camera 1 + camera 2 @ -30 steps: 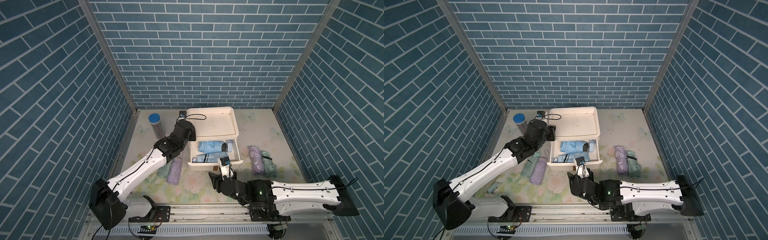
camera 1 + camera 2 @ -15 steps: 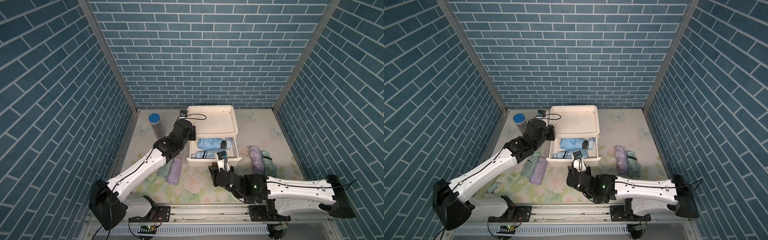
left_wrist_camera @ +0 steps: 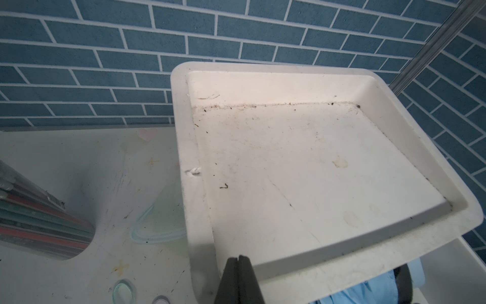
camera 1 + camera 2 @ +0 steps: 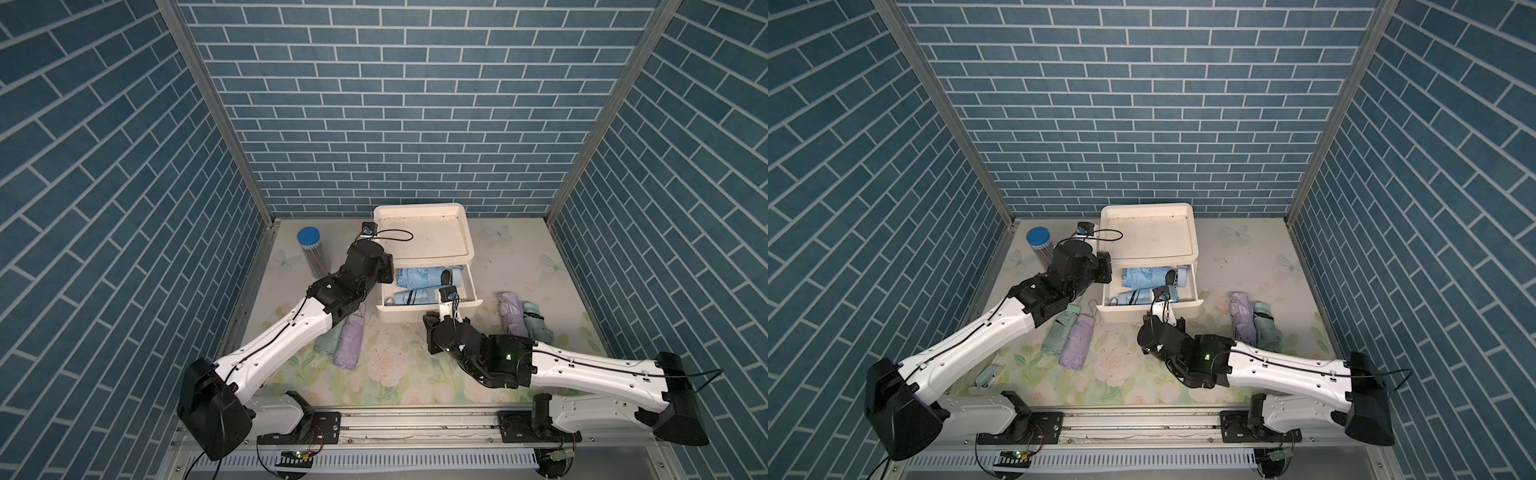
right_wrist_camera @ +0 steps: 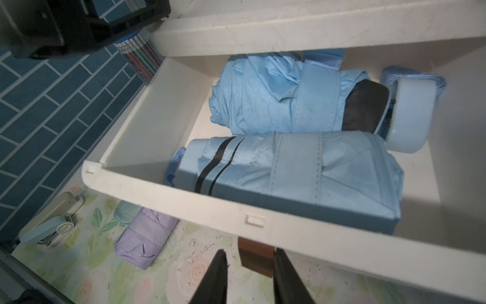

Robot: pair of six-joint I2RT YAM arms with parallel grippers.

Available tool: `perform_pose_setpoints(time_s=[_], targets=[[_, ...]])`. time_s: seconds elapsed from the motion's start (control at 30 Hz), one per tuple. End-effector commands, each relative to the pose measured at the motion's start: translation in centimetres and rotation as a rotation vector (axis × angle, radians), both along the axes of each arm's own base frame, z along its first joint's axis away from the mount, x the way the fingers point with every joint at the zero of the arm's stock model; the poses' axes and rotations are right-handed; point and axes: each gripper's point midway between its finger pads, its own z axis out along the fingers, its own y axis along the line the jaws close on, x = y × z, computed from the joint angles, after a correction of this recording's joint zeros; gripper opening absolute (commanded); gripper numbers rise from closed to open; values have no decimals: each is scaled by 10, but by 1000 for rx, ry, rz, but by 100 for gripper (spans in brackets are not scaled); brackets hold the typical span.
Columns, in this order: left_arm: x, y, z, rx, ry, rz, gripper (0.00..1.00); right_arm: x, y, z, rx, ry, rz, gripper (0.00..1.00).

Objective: Place the umbrella in the drawer by color
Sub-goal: Close the drawer in the storage box.

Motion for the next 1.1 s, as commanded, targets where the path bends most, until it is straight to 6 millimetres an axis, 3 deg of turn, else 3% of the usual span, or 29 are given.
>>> perform_pose_setpoints(time_s=[0.0,0.03,0.07,0.13,0.2,0.33,0.63,0.73,0.8,0.97,1.07], targets=[[-5,4,-9,0,32,12,0,10,1,22,67,-58,-16,32],[-2,7,-7,0,32,37,0,9,2,20,70,-50,-7,32],[2,10,-2,-8,29,63,7,6,3,17,76,-39,5,32],[11,15,12,-33,15,109,39,2,3,10,85,-17,23,33],[21,19,27,-56,-11,159,60,-1,2,6,95,-6,31,34],[38,25,38,-38,-38,239,65,-1,3,9,114,-7,32,35],[55,31,-15,74,70,262,60,-2,11,6,99,5,54,36],[59,29,-28,74,102,243,48,-7,14,4,109,18,75,36],[58,24,-30,62,109,218,33,-10,16,1,101,23,89,36],[54,16,-33,30,124,171,7,-21,16,-5,73,32,109,38],[48,11,-36,8,155,146,0,-24,16,-10,58,42,111,42]])
